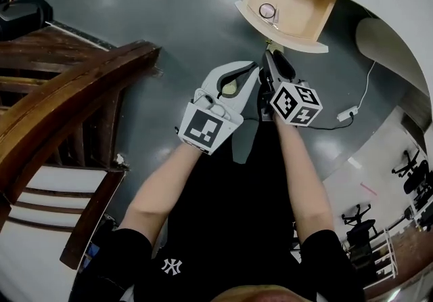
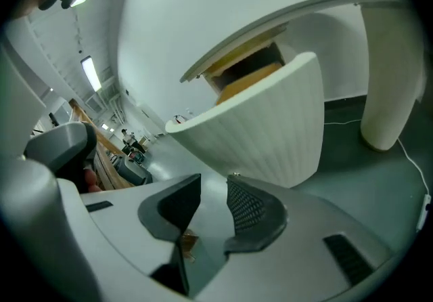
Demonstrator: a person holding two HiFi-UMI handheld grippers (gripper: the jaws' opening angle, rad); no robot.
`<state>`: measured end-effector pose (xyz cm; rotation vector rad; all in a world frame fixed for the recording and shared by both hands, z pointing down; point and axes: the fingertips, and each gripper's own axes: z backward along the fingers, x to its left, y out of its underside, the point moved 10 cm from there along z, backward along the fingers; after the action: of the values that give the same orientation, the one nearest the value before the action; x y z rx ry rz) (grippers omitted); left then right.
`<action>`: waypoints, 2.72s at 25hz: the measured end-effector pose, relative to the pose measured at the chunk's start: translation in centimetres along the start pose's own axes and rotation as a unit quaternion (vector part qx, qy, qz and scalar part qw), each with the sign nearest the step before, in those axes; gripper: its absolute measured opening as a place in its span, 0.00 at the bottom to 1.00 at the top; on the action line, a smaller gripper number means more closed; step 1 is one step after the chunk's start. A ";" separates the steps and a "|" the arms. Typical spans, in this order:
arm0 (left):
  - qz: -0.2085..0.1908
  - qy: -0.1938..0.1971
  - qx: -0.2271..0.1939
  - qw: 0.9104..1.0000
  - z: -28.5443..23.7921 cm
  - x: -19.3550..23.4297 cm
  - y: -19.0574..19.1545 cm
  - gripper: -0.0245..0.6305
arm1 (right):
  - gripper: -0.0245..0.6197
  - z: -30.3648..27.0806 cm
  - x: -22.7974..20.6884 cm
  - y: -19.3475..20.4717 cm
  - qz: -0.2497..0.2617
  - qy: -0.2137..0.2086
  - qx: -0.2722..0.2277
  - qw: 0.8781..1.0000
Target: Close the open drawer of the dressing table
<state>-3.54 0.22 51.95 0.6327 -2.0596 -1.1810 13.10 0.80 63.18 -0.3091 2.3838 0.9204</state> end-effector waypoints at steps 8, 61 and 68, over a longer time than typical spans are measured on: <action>0.006 -0.010 -0.003 1.000 -1.7 2.0 2.9 0.05 | 0.25 -3.4 -2.3 2.0 -0.033 0.011 -0.011 0.999; 0.001 -0.043 -0.079 0.996 -13.9 11.8 2.0 0.05 | 0.21 -12.9 -7.9 -14.0 0.027 0.021 -0.141 0.989; 0.002 -0.050 -0.088 0.995 -14.5 12.7 2.1 0.05 | 0.21 -13.9 -8.4 -15.6 0.040 0.020 -0.154 0.987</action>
<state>-1.18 -15.58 63.02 0.4930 -2.0084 -1.4000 20.34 -20.01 68.00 -0.3534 2.3010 1.3343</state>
